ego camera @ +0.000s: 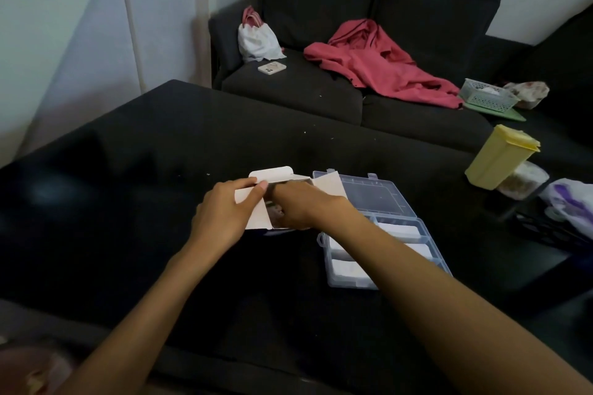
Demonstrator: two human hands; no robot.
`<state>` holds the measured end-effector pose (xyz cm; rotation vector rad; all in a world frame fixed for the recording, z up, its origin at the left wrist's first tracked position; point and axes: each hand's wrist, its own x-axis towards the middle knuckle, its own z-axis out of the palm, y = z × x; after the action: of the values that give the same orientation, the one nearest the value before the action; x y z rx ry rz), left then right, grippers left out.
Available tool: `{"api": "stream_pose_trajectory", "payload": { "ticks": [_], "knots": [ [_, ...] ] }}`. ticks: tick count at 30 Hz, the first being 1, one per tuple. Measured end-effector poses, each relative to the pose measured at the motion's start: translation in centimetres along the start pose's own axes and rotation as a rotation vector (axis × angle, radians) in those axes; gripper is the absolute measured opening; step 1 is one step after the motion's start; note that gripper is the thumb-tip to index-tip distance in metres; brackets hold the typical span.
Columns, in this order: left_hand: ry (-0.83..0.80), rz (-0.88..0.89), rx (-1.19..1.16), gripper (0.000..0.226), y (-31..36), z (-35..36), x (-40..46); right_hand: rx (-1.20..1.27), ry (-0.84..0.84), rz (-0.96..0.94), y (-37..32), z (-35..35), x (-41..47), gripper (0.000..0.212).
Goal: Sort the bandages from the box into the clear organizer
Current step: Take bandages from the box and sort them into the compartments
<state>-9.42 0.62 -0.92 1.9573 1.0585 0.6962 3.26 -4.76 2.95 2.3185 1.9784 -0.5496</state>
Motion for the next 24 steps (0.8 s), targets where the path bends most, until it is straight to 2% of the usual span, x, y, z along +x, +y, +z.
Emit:
{"api": "stream_pose_trajectory", "payload": {
  "ticks": [5, 9, 11, 14, 18, 20, 24],
  "knots": [
    [-0.046, -0.056, -0.086, 0.039, -0.2, 0.0, 0.6, -0.082, -0.029, -0.050, 0.3, -1.0, 0.3, 0.051],
    [-0.027, -0.052, -0.112, 0.050, -0.8, -0.6, 0.7, -0.067, 0.089, -0.086, 1.0, -1.7, -0.9, 0.037],
    [0.000, -0.042, -0.112, 0.044, -1.1, -0.8, 0.8, 0.007, 0.182, -0.100, 1.5, -1.8, -1.8, 0.027],
    [0.042, -0.033, -0.144, 0.038, -1.3, -0.6, 1.1, 0.294, 0.292, -0.068, 2.1, -2.0, -3.0, 0.012],
    [0.041, -0.026, -0.199, 0.042, -1.1, 0.1, 1.3, 0.817, 0.247, 0.068, 3.0, -1.8, -4.5, 0.011],
    [0.046, -0.026, -0.195, 0.045, -1.1, 0.5, 1.4, 0.957, 0.222, 0.102, 3.6, -1.4, -5.0, 0.010],
    [0.148, -0.003, -0.046, 0.034, -0.7, 0.7, 1.8, 1.188, 0.225, 0.130, 4.5, -0.6, -6.0, 0.009]
  ]
}}
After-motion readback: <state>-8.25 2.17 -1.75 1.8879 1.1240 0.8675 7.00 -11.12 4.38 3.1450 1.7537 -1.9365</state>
